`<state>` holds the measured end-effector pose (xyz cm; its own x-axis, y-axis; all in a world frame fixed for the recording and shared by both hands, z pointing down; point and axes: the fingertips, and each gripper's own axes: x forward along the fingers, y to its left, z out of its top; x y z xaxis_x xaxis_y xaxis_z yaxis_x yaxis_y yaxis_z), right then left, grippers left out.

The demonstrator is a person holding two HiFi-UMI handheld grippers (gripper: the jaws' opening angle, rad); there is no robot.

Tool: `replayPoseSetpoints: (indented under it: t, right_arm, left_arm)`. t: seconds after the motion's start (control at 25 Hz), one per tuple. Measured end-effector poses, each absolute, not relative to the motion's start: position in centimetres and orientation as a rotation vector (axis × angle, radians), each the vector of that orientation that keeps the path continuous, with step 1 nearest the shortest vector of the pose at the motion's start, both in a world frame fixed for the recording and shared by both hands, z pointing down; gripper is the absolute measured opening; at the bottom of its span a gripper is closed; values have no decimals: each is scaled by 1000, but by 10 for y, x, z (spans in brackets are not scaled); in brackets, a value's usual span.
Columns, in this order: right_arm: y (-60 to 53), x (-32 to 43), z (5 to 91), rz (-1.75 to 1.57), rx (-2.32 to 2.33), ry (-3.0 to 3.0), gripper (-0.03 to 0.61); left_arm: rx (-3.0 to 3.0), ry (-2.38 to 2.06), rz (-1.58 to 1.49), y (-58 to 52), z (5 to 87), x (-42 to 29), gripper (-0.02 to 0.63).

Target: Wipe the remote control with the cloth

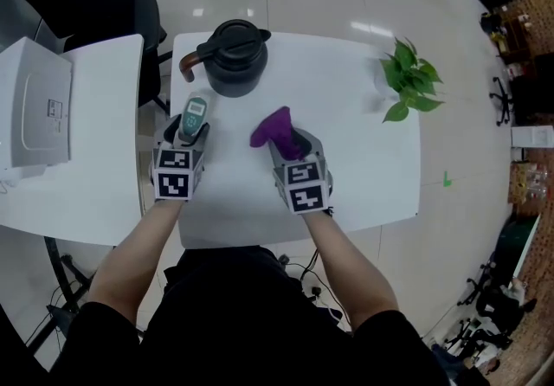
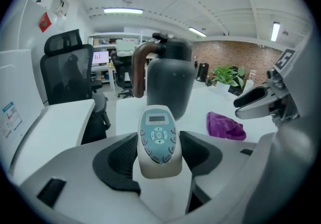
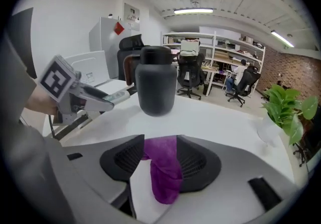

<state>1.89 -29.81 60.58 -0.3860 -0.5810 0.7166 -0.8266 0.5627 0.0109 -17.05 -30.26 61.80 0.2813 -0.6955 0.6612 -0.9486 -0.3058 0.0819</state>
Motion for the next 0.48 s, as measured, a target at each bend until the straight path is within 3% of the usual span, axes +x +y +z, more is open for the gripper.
replayPoseSetpoints:
  t: [0.08, 0.2, 0.48]
  right_arm:
    - [-299, 21, 622, 478, 1096, -2071, 231]
    - [-302, 23, 649, 554, 1073, -2009, 306]
    - [-315, 28, 681, 615, 1081, -1928, 319]
  left_arm:
    - [2122, -1461, 729, -291, 610, -164, 256]
    - [2174, -1439, 749, -276, 602, -153, 256]
    - [2250, -1409, 785, -254, 589, -136, 256]
